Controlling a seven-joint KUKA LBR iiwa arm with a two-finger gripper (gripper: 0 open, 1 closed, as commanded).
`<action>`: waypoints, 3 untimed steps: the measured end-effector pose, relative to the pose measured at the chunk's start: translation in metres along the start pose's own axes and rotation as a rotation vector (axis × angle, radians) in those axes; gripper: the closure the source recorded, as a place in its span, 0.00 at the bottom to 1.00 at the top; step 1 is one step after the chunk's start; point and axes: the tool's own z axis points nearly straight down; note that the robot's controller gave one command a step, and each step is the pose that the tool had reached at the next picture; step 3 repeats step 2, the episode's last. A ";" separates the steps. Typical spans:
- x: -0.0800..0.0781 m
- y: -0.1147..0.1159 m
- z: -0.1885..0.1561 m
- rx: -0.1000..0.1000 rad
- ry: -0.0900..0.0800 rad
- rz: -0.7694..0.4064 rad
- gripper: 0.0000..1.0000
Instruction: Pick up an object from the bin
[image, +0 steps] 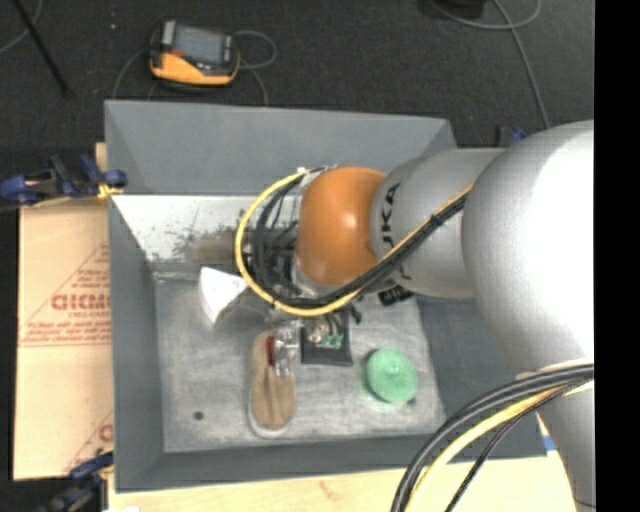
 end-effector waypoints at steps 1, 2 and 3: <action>0.000 0.000 0.000 0.000 0.000 0.000 1.00; 0.010 0.001 -0.173 0.001 -0.014 0.033 1.00; 0.010 0.001 -0.173 0.001 -0.014 0.033 1.00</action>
Offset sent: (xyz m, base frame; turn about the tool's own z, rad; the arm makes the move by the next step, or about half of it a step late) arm -0.0116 0.0011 0.1684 0.0369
